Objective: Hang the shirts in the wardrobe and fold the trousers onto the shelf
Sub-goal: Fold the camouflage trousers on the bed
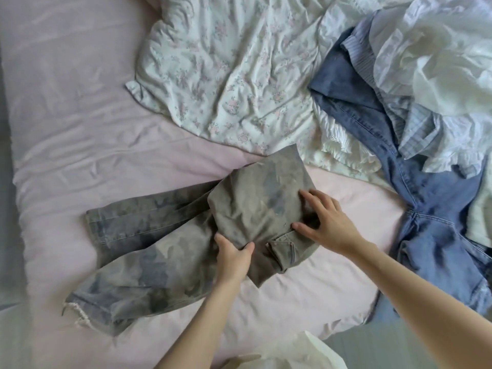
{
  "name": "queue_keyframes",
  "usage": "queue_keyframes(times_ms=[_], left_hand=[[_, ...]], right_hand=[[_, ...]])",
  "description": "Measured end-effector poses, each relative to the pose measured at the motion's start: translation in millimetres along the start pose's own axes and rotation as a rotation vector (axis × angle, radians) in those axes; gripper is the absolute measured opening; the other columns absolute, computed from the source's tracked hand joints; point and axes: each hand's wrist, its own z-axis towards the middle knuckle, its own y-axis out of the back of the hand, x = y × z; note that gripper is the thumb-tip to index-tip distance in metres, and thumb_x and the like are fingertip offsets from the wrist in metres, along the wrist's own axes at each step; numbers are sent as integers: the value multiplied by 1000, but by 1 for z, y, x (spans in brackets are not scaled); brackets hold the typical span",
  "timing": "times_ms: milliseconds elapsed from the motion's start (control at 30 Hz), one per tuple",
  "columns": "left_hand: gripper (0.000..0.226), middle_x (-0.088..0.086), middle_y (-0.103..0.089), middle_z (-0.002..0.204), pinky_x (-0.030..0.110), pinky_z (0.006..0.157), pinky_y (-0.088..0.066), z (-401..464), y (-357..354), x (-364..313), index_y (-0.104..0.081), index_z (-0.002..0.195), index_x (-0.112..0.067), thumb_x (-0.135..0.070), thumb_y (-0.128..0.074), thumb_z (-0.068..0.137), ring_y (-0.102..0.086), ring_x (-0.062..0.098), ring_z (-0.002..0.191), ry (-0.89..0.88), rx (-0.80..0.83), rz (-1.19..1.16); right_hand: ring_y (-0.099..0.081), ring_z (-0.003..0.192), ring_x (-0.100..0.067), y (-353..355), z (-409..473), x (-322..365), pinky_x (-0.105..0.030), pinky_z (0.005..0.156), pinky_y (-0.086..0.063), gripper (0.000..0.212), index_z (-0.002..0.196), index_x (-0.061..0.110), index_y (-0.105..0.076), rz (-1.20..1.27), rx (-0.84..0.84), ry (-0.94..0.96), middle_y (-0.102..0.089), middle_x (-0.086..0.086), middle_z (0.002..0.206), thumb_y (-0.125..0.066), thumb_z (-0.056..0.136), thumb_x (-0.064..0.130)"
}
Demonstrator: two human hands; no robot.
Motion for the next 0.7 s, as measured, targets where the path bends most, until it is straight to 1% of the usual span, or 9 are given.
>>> queue_keyframes(times_ms=[67,133,200,267,333,433,467,533,700], left_hand=[[93,18,-26,146,35,102,-34,-4,3,-3,-11,148,-9,-2,-70,77,-33,31,131,-350,-191,407],[99,24,-22,149,47,104,-34,-3,5,-8,-17,149,-14,-3,-72,68,-29,40,135,-738,-379,784],[93,25,-22,150,60,106,-25,2,0,-8,-24,147,-21,-18,-73,69,-23,45,137,-965,-390,982],[83,21,-17,153,60,108,-17,13,-6,-2,-27,147,-25,-41,-68,76,-12,46,140,-938,-224,1025],[88,14,1,157,52,114,-6,31,-7,11,-10,148,-30,-61,-56,80,6,43,142,-741,-35,1080],[90,4,24,154,45,116,7,70,3,26,17,140,-41,-67,-46,82,24,33,140,-551,181,1015],[89,1,27,153,45,116,8,78,7,28,20,138,-43,-66,-46,82,27,30,139,-524,238,976],[88,-1,27,153,45,115,8,83,11,25,17,139,-44,-61,-48,84,28,28,139,-521,295,903],[84,-1,9,158,40,116,-8,65,42,18,-5,148,-35,-40,-61,86,7,22,144,-494,321,732]], right_hand=[[-7,142,-18,-14,-7,-2,-40,113,-22,91,148,35,-3,33,56,-92,-5,6,156,-57,78,59],[3,144,-21,-31,-9,4,-38,116,-13,96,147,30,7,27,55,-106,7,2,157,-56,81,58],[5,144,-23,-40,-9,11,-39,117,-10,100,147,27,10,-3,25,-86,12,-2,157,-57,80,58],[2,144,-21,-42,-8,13,-40,117,-13,107,147,23,11,34,19,-113,11,-2,157,-62,77,55],[-13,142,-20,-38,-2,8,-35,114,-24,109,149,14,3,361,20,-187,-8,-4,156,-72,75,42],[-50,122,-17,-32,7,-3,-15,81,-47,78,143,12,-30,897,56,-355,-51,1,132,-73,79,25],[-58,113,-18,-31,10,-5,-15,72,-50,60,132,15,-44,925,94,-379,-59,2,122,-72,79,24],[-63,97,-11,-28,15,-2,-15,64,-49,47,120,19,-51,929,101,-364,-64,3,110,-72,78,21],[-53,102,-11,-22,-17,45,-27,84,-43,57,124,27,-44,664,-52,-184,-56,12,106,-72,73,27]])
